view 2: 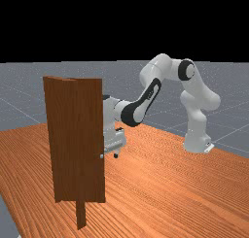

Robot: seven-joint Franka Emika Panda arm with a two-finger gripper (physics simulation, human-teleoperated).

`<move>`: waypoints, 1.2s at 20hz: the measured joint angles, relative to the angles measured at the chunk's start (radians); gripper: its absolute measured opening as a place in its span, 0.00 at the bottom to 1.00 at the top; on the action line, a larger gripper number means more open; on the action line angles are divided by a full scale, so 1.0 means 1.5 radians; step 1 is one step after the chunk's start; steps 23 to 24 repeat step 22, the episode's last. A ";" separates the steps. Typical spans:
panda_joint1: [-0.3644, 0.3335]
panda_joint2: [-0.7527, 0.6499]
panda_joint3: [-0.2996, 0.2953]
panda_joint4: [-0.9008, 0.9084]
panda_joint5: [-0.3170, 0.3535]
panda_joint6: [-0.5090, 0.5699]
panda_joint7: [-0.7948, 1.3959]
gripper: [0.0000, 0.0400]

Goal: Close the door

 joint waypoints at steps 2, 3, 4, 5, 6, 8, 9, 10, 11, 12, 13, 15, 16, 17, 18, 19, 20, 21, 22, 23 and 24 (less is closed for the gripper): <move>0.015 0.032 -0.017 0.057 -0.027 -0.063 0.023 1.00; 0.015 0.042 -0.017 0.070 -0.027 -0.074 0.023 1.00; 0.015 0.055 -0.017 0.091 -0.027 -0.083 0.023 1.00; 0.039 0.043 -0.042 0.058 -0.065 -0.026 0.057 1.00; 0.045 0.064 -0.049 0.095 -0.074 -0.043 0.065 1.00; 0.055 0.126 -0.064 0.204 -0.091 -0.093 0.078 1.00; 0.016 0.152 -0.016 0.254 -0.051 -0.106 -0.029 1.00; 0.019 0.154 -0.013 0.252 -0.056 -0.104 -0.042 1.00; 0.023 0.152 -0.008 0.248 -0.063 -0.101 -0.059 1.00; 0.030 0.151 -0.003 0.245 -0.070 -0.098 -0.074 1.00; 0.039 0.151 0.001 0.244 -0.075 -0.096 -0.080 1.00; 0.063 0.156 0.004 0.253 -0.078 -0.102 -0.059 1.00; 0.066 0.160 0.000 0.261 -0.079 -0.104 -0.054 1.00; 0.070 0.165 -0.002 0.270 -0.080 -0.109 -0.046 1.00; 0.073 0.169 -0.005 0.279 -0.080 -0.113 -0.033 1.00; 0.078 0.172 -0.008 0.289 -0.078 -0.118 -0.012 1.00; 0.084 0.178 -0.012 0.299 -0.075 -0.125 0.013 1.00; 0.090 0.183 -0.016 0.309 -0.069 -0.133 0.047 1.00; 0.096 0.187 -0.021 0.312 -0.062 -0.115 0.087 1.00; 0.096 0.187 -0.021 0.312 -0.062 -0.115 0.087 1.00; 0.096 0.187 -0.021 0.312 -0.062 -0.115 0.087 1.00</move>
